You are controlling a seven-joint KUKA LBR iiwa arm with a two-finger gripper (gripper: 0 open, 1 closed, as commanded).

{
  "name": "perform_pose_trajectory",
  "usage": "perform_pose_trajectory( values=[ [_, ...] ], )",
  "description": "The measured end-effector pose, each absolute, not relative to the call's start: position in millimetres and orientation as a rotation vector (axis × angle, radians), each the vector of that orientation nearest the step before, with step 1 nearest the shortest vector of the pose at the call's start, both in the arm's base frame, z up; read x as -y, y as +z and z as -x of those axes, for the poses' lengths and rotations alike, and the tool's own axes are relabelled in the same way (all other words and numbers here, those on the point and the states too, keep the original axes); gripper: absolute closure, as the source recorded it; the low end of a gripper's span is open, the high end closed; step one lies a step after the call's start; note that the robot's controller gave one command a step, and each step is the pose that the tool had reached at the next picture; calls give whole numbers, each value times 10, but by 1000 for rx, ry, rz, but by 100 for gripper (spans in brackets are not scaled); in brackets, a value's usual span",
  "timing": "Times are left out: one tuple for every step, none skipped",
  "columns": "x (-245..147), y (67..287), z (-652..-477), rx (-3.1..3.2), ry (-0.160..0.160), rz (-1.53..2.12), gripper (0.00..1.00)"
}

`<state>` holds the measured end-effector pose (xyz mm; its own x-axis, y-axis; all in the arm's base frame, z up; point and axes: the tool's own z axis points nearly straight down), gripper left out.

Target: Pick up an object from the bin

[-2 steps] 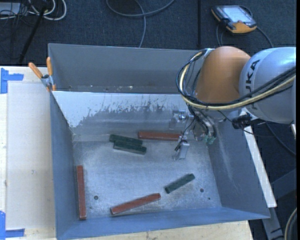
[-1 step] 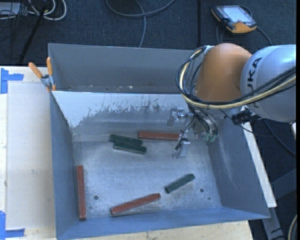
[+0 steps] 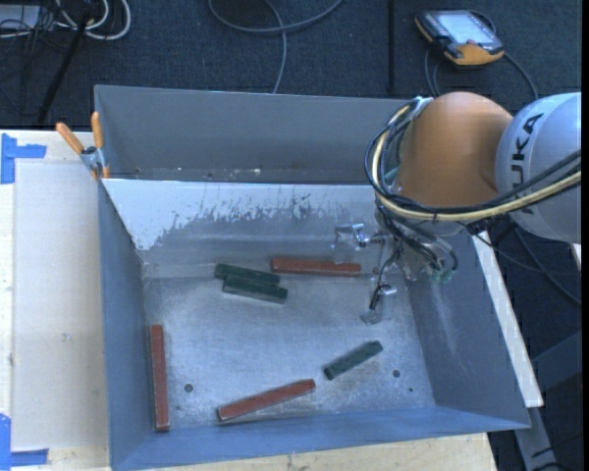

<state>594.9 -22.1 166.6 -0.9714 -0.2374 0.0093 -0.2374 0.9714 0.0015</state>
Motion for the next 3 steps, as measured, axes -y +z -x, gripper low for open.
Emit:
perform_pose_trajectory(
  values=[
    [245, 1710, -5942, 3129, 2, -377, 0],
    [154, 1359, -5662, 3069, -1, -672, 0],
    [-36, 1053, -5593, 3102, -1, -488, 0]
  ],
)
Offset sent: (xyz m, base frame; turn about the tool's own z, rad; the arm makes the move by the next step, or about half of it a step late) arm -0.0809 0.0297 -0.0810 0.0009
